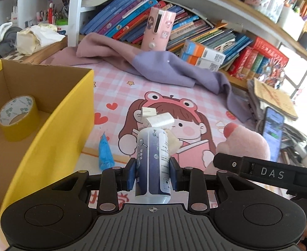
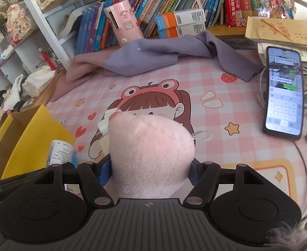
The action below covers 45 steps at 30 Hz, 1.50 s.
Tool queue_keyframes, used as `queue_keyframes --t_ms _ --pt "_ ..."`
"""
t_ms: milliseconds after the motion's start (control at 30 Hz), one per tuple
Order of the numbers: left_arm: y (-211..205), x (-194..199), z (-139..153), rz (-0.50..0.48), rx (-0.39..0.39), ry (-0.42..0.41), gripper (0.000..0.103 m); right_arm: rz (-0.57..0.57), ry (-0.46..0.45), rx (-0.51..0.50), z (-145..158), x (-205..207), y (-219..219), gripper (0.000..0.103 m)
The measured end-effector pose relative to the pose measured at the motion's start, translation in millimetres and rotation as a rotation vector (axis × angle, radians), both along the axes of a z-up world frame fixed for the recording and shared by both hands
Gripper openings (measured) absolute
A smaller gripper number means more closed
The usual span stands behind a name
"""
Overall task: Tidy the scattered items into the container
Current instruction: 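Lift and carry the white tube and plush pig over the yellow box with both tools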
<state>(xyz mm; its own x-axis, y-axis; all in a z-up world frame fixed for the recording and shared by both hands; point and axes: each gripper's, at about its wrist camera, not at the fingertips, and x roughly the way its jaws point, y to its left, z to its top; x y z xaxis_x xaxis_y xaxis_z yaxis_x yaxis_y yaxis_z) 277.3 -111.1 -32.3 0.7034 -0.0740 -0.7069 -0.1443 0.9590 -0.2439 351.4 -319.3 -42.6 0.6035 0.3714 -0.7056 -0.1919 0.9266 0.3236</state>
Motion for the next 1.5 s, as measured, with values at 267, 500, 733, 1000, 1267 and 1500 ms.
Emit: queue_keyframes --t_ms 267,500,733,1000,1267,1500 --pt "7.4 -43.3 12.2 -0.076 -0.047 -0.033 0.031 -0.009 -0.053 -0.040 16.4 -50.9 13.7 0.067" --pt "24.0 -86.3 25.6 -0.112 0.007 -0.095 0.031 0.010 -0.123 -0.138 26.9 -99.4 36.7 0.067" --pt "49.5 -122.5 29.6 -0.104 0.002 -0.107 0.031 0.010 -0.137 -0.163 35.5 -140.2 54.7 0.067" --pt "71.9 -156.2 29.5 -0.117 -0.022 -0.104 0.031 0.002 -0.164 -0.179 43.9 -181.5 78.0 0.067" --pt "95.2 -193.9 26.6 -0.141 -0.017 -0.098 0.031 -0.002 -0.150 -0.181 40.9 -222.3 108.0 0.067" --pt "119.4 -221.6 21.0 -0.136 -0.005 -0.073 0.031 0.025 -0.125 -0.179 32.6 -250.0 141.6 0.067"
